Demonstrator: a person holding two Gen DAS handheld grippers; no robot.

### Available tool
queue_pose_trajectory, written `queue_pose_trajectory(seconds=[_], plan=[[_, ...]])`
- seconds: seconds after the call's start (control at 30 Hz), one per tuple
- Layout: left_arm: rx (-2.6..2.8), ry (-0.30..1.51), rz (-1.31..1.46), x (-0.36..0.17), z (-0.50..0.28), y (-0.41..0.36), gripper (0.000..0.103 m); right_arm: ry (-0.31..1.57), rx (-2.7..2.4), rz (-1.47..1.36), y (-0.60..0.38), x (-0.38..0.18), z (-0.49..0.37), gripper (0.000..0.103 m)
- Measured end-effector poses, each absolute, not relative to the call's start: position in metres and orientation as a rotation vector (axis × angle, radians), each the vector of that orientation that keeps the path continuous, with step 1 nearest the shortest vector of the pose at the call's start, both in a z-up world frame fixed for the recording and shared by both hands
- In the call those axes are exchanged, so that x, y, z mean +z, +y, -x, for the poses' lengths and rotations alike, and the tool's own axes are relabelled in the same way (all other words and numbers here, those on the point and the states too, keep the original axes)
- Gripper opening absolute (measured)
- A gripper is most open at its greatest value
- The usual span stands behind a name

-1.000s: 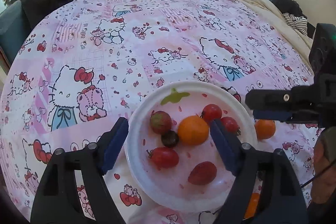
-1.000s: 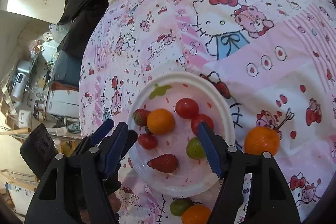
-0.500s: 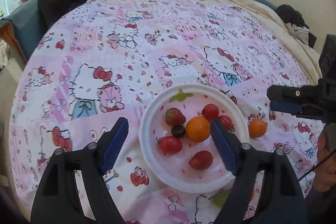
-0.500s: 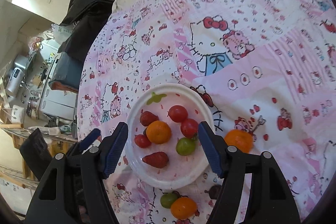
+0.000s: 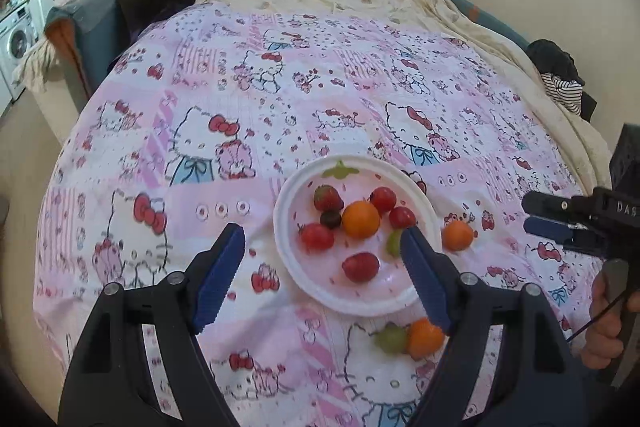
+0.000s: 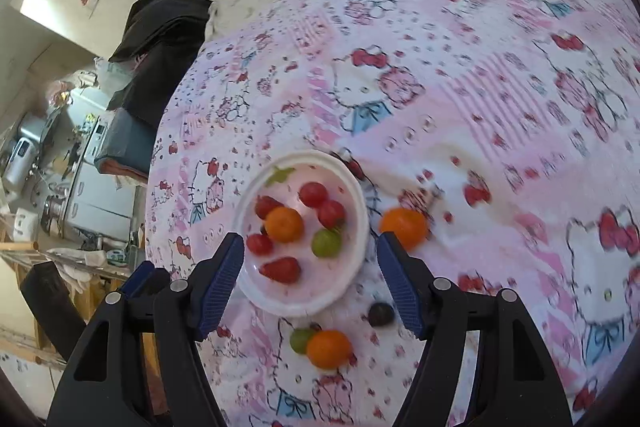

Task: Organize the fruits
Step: 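Lift both grippers away from the plate, then grasp the dark grape with the right gripper while the left gripper grasps a green tomato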

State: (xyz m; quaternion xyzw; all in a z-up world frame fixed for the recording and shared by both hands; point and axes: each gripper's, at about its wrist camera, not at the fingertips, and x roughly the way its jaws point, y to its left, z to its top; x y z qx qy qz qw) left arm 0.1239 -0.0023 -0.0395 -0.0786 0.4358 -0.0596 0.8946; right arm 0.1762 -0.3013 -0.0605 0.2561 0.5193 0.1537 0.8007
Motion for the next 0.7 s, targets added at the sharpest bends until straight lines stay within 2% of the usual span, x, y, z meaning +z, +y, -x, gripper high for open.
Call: queue_pose_trajectory(seconds=[0.27, 0.43, 0.6, 0.7], plan=[[-0.066, 0.984, 0.172, -0.052, -0.097, 0.003, 0.078, 1.260, 0.253, -0.452, -0.297, -0.091, -0.159, 0.070], [-0.049, 1.001, 0.212, -0.049, -0.083, 0.014, 0.078, 1.373, 0.254, -0.327, -0.276, -0.121, -0.162, 0.044], [-0.033, 1.018, 0.205, -0.053, -0.078, 0.020, 0.078, 1.431, 0.232, -0.205, -0.256, -0.145, -0.167, 0.037], [-0.028, 1.019, 0.188, -0.055, -0.078, 0.020, 0.078, 1.452, 0.224, -0.150, -0.247, -0.155, -0.169, 0.036]])
